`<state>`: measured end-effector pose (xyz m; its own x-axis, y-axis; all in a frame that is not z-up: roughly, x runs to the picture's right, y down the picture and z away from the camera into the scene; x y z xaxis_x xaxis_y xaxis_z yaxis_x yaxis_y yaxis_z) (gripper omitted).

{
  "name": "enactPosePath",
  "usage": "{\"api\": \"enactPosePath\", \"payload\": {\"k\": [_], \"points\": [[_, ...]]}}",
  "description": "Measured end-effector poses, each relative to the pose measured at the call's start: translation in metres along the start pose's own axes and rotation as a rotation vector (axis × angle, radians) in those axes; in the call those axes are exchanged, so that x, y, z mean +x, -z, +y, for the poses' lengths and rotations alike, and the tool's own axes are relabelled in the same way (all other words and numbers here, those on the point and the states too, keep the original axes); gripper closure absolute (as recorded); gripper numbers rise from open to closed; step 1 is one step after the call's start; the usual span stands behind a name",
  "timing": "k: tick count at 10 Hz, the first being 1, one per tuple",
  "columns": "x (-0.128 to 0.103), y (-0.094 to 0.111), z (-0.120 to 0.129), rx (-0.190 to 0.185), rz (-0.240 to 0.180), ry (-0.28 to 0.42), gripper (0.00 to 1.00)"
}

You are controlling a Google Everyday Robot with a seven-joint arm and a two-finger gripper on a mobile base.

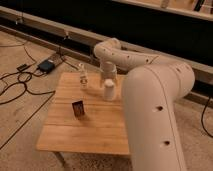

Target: Place the ceramic cup over the eraser

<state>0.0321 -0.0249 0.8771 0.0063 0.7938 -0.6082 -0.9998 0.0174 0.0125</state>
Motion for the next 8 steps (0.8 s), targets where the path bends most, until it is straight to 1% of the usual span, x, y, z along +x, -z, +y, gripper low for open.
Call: {"api": "enactPosePath", "payload": {"k": [2,3,6,8], "points": [[-0.009,-0.004,-0.005,-0.008,0.006,0.000,0.35],[-0.012,-0.009,-0.003,-0.026,0.016,0.006,0.35],[-0.016,-0.021,0.001,-0.056,0.042,0.018,0.35],[-0.019,-0.025,0.000,-0.060,0.048,0.021,0.35]]}}
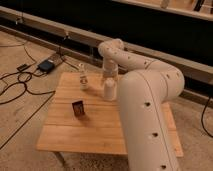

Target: Place the ceramic cup over the eraser

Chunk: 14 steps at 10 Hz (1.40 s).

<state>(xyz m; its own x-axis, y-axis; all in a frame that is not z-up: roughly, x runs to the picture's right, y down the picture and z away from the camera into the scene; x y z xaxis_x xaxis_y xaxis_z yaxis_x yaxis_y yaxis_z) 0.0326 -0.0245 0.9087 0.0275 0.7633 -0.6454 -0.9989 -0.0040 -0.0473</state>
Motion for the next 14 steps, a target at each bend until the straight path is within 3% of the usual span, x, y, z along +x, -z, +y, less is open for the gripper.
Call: {"api": "enactPosePath", "payload": {"k": [4,5,9,11,14], "points": [[-0.006,-0.008,-0.001,-0.011,0.004,0.010,0.36],[-0.008,-0.009,-0.001,-0.015,0.001,0.012,0.42],[-0.009,-0.004,0.000,-0.028,-0.016,0.021,0.84],[-0.002,0.004,0.001,-0.019,-0.015,0.028,1.00],[0.013,0.022,0.007,0.009,-0.003,0.044,1.00]]}}
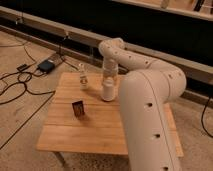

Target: Place the ceramic cup over the eraser

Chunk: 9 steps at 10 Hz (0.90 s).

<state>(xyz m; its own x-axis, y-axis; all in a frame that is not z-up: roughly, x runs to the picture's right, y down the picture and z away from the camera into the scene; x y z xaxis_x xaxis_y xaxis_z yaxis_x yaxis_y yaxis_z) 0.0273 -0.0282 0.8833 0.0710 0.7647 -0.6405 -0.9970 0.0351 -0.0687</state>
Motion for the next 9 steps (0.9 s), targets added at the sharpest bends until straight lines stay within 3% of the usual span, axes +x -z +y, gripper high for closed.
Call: {"api": "enactPosePath", "payload": {"k": [4,9], "points": [[0.020,0.038,0.015,0.049,-0.027,0.048,1.00],[0.046,0.093,0.057,0.078,-0.123,0.135,1.00]]}}
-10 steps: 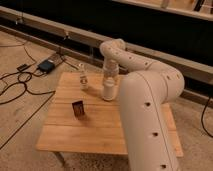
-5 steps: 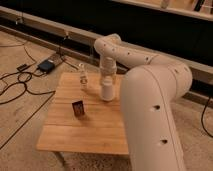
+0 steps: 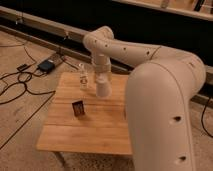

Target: Place the ceramic cup over the eraser

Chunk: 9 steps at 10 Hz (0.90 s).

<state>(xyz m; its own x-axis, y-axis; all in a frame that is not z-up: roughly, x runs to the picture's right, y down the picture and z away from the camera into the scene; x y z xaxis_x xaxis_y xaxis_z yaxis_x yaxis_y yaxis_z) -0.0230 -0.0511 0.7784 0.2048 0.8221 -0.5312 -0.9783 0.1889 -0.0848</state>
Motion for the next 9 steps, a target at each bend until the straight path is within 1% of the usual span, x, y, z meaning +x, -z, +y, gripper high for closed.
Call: {"api": "enactPosePath", "payload": {"k": [1,3,4,7,8,9], "points": [[0.005,0.010,0.010,-0.001,-0.021,0.018,1.00],[0.015,0.025,0.028,-0.010,-0.048,0.043,1.00],[0.026,0.029,0.039,-0.017,-0.054,0.062,1.00],[0.045,0.035,0.059,-0.026,-0.058,0.101,1.00],[0.047,0.035,0.061,-0.027,-0.059,0.106,1.00],[0.062,0.040,0.077,-0.031,-0.067,0.136,1.00]]}}
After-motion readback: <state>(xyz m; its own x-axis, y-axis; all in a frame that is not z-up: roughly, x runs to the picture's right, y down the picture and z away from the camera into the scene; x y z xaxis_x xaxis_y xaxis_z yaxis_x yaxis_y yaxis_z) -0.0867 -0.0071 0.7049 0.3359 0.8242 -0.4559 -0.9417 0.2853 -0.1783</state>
